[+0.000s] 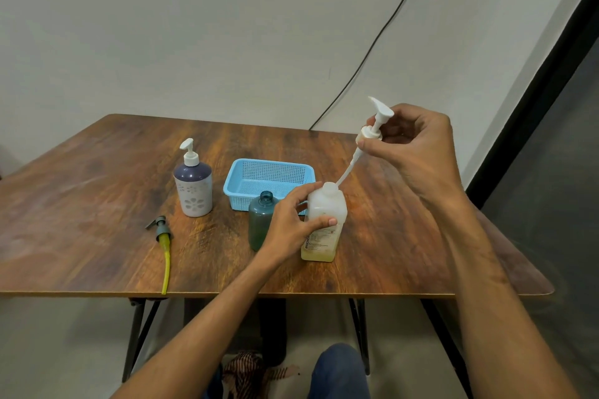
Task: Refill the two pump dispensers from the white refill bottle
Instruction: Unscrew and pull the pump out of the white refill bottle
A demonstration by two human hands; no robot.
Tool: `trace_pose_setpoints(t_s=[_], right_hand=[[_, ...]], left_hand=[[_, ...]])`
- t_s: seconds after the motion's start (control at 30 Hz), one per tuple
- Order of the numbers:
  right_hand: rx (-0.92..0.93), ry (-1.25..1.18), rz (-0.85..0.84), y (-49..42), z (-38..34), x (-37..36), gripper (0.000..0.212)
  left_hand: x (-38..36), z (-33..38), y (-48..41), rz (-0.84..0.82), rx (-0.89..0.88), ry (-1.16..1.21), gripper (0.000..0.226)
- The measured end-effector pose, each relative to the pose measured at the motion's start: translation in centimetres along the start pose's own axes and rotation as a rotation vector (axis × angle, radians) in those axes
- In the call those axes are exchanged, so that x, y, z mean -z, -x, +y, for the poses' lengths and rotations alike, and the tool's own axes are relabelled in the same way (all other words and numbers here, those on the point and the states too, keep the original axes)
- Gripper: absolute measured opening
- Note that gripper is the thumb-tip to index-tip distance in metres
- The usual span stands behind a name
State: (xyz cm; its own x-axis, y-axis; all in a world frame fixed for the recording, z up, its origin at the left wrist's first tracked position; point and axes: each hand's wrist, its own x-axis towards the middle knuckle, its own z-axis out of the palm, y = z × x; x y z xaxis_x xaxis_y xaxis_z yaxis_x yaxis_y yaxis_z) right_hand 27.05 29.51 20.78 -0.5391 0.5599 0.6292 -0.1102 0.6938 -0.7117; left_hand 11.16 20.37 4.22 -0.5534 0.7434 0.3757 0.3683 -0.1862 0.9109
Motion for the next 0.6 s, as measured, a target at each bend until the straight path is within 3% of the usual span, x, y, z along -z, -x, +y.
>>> trace_pose_setpoints(t_s=[0.37,0.6], right_hand=[[0.051,-0.089,0.116,0.5,-2.3,2.8,0.021],[0.0,-0.076,0.211,1.8,0.3,2.9,0.024]], left_hand=[[0.0,-0.2,-0.1,0.005,-0.001,-0.02,0.072],[0.1,-0.1,0.0,0.0,0.002,-0.012,0.07]])
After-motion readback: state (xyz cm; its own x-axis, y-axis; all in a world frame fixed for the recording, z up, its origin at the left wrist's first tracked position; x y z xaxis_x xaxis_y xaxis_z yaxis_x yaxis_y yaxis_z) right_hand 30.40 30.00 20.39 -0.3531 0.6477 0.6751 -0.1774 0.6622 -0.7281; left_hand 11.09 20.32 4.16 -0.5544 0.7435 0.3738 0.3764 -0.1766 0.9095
